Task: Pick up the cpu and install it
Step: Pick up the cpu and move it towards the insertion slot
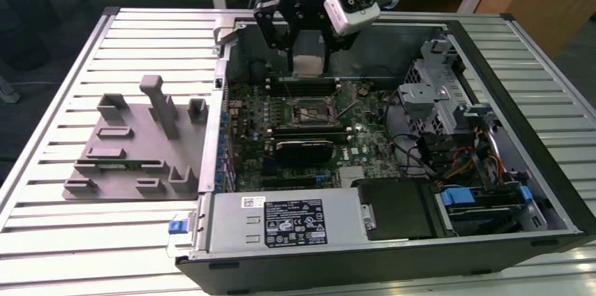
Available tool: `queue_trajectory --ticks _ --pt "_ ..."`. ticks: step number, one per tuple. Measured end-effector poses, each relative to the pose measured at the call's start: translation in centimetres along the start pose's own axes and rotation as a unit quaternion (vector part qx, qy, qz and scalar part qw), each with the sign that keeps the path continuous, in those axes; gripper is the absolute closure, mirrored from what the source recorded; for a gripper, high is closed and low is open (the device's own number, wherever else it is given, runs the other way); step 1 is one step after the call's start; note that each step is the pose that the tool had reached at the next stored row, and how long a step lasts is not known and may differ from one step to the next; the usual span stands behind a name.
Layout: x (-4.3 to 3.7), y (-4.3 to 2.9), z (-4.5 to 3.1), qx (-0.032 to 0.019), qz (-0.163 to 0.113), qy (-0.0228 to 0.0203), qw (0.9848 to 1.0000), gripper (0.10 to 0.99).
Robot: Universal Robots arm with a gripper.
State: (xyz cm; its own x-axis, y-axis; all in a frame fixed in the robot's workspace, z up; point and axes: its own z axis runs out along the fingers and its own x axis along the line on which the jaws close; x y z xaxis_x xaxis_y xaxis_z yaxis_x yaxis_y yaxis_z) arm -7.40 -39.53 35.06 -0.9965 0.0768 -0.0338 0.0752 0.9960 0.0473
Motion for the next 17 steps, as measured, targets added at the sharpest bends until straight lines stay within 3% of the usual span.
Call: queue_trajectory --ticks 17 --pt "-0.56 -0.09 2.88 0.0000 0.000 0.0000 1.0000 0.545"
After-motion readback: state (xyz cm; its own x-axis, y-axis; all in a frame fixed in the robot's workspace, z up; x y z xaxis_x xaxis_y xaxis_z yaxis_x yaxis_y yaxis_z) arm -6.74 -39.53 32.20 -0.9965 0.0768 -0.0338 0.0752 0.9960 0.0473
